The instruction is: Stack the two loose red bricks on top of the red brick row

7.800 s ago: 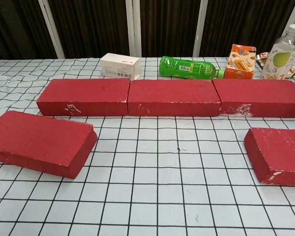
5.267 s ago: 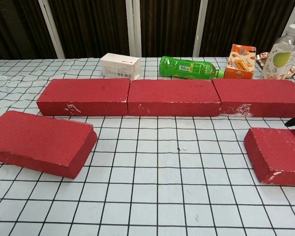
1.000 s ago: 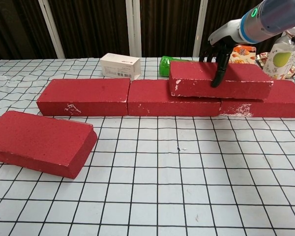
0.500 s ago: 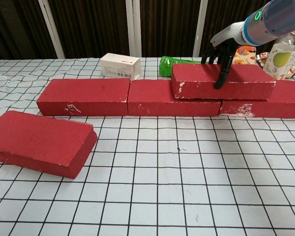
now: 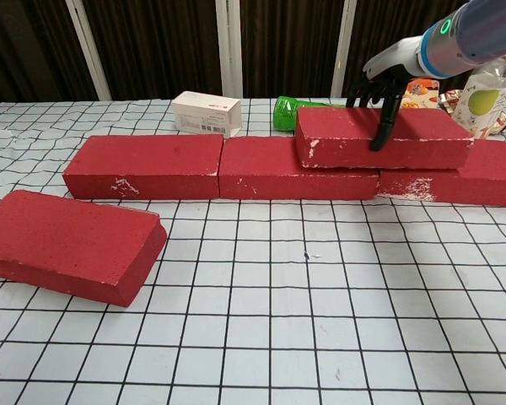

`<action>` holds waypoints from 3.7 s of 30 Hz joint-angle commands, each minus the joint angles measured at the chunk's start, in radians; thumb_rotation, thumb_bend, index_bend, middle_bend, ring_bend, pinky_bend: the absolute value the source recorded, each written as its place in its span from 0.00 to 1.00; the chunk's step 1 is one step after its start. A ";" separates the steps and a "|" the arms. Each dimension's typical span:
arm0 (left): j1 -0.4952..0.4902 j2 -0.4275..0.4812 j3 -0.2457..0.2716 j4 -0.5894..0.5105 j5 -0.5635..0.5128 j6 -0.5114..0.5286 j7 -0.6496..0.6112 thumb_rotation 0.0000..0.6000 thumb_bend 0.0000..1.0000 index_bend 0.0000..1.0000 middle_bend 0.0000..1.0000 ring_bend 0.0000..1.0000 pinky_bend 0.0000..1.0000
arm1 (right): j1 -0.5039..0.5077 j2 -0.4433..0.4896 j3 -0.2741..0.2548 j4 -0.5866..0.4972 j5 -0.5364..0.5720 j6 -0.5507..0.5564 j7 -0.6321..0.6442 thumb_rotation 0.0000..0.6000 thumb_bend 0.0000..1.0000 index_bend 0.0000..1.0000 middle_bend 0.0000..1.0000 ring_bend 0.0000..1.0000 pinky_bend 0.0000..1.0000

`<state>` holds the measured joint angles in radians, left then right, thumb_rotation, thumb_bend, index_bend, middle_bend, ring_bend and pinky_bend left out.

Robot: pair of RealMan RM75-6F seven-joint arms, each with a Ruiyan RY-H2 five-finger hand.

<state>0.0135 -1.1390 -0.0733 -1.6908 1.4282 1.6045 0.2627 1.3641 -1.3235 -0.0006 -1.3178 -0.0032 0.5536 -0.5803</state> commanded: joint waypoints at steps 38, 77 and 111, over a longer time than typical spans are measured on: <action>0.004 0.008 -0.002 -0.004 -0.008 0.001 -0.014 1.00 0.00 0.03 0.00 0.00 0.09 | 0.073 0.039 -0.069 -0.076 0.047 0.035 0.021 1.00 0.15 0.08 0.00 0.00 0.00; -0.039 0.033 0.055 0.017 0.152 -0.050 -0.128 1.00 0.00 0.03 0.00 0.00 0.09 | -0.862 0.376 -0.195 -0.709 -1.168 1.036 0.470 1.00 0.15 0.07 0.00 0.00 0.00; -0.594 0.115 -0.028 -0.319 -0.420 -0.754 0.440 1.00 0.00 0.00 0.00 0.00 0.03 | -1.190 0.284 -0.114 -0.617 -1.326 1.094 0.426 1.00 0.15 0.06 0.00 0.00 0.00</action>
<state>-0.5018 -0.9880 -0.0881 -2.0164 1.1113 0.8909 0.6222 0.1772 -1.0399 -0.1194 -1.9337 -1.3318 1.6530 -0.1508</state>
